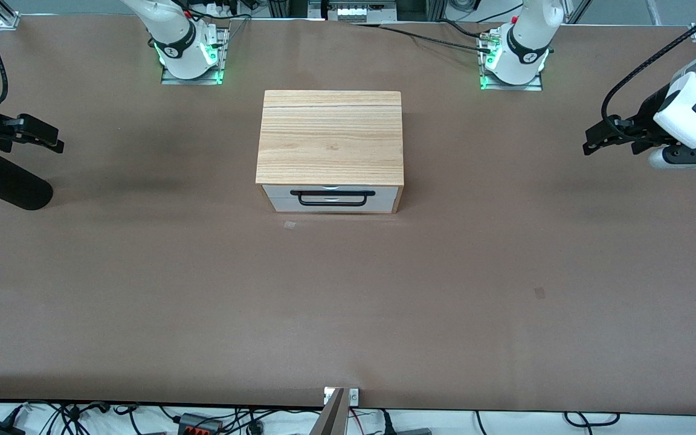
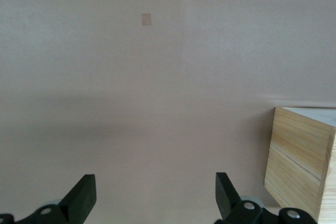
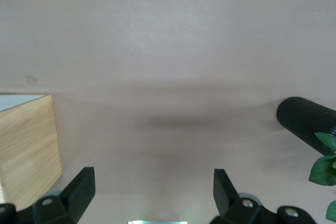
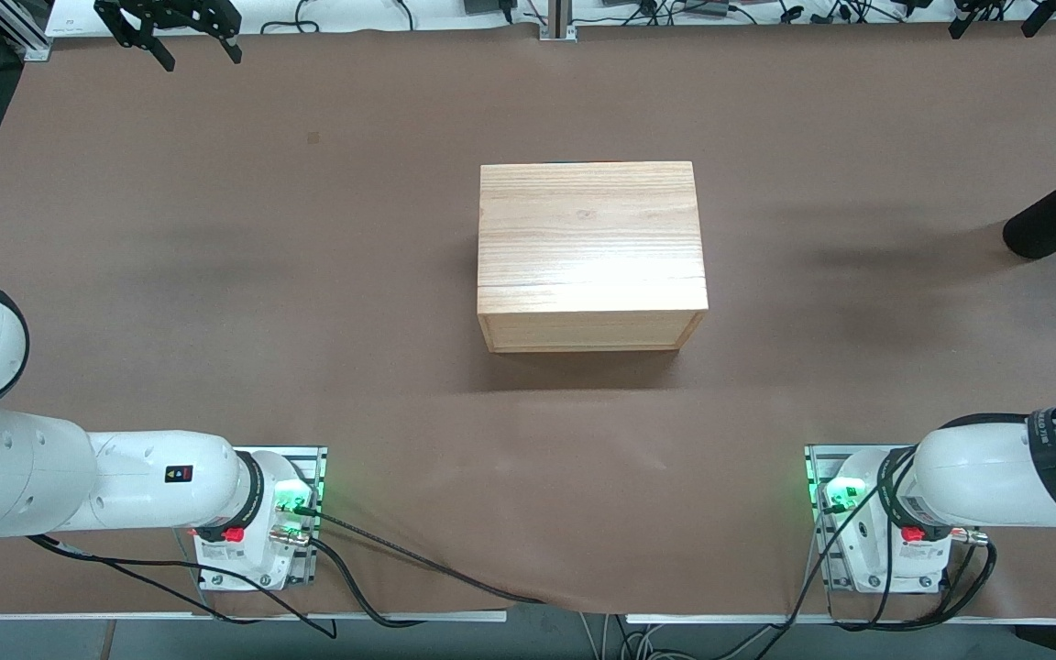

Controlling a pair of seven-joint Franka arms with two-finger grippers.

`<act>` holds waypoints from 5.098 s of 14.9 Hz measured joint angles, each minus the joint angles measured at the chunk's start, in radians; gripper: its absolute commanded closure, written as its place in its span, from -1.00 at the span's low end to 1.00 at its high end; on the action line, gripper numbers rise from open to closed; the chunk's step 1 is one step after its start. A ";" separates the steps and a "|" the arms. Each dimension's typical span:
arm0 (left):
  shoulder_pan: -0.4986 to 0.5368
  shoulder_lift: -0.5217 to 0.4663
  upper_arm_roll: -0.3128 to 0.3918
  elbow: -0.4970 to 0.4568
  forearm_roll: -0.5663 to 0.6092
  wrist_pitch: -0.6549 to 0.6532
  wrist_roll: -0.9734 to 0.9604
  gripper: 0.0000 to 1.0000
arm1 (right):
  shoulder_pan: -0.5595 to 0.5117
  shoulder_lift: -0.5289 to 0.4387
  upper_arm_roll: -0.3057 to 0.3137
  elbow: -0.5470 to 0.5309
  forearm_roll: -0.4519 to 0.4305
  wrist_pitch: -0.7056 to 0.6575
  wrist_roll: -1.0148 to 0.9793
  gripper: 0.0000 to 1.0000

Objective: Pull top drawer with both arms simultaneously

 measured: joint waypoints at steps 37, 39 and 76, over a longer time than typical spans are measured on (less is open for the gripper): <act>-0.120 0.720 -0.044 0.052 -1.203 0.136 0.798 -1.00 | 0.066 0.278 0.008 -0.025 0.590 -0.104 -0.027 -1.00; -0.183 0.741 -0.046 0.054 -1.297 0.137 0.808 -1.00 | 0.067 0.325 0.008 -0.035 0.731 -0.075 -0.084 -1.00; -0.288 0.879 -0.071 0.017 -1.601 0.138 1.000 0.71 | 0.327 0.625 0.008 -0.240 1.491 0.259 -0.782 0.78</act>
